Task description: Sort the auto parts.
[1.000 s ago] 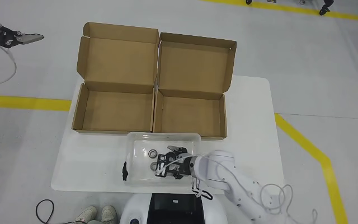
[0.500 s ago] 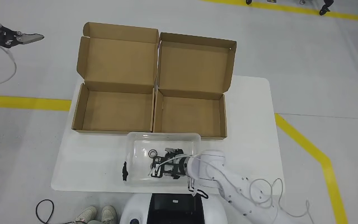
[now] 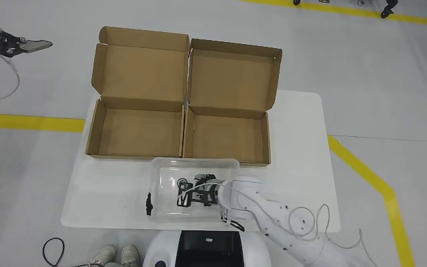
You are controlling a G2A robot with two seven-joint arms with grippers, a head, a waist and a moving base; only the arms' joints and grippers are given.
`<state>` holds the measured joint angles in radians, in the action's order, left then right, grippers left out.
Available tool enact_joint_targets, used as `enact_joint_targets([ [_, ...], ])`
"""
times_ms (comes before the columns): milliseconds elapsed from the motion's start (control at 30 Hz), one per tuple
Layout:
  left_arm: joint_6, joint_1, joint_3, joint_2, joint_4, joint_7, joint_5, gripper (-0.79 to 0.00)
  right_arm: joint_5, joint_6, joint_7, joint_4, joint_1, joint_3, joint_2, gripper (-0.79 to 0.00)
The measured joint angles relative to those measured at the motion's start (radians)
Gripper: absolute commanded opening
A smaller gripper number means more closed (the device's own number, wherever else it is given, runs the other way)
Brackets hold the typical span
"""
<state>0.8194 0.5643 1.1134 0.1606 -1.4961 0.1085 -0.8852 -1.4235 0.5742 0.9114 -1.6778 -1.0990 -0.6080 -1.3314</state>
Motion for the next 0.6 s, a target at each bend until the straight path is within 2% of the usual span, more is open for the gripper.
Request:
enact_joint_targets([
  [133, 0.000, 0.000, 0.000, 0.000, 0.000, 0.000, 0.000, 0.000, -0.001, -0.007, 0.007, -0.014, 0.002, -0.001, -0.001, -0.785],
  [367, 0.000, 0.000, 0.000, 0.000, 0.000, 0.000, 0.000, 0.000, 0.028, -0.029, -0.068, -0.057, -0.028, -0.043, 0.007, -0.785],
  [600, 0.000, 0.000, 0.000, 0.000, 0.000, 0.000, 0.000, 0.000, 0.063, -0.065, -0.218, -0.093, -0.085, -0.110, 0.023, -0.785],
])
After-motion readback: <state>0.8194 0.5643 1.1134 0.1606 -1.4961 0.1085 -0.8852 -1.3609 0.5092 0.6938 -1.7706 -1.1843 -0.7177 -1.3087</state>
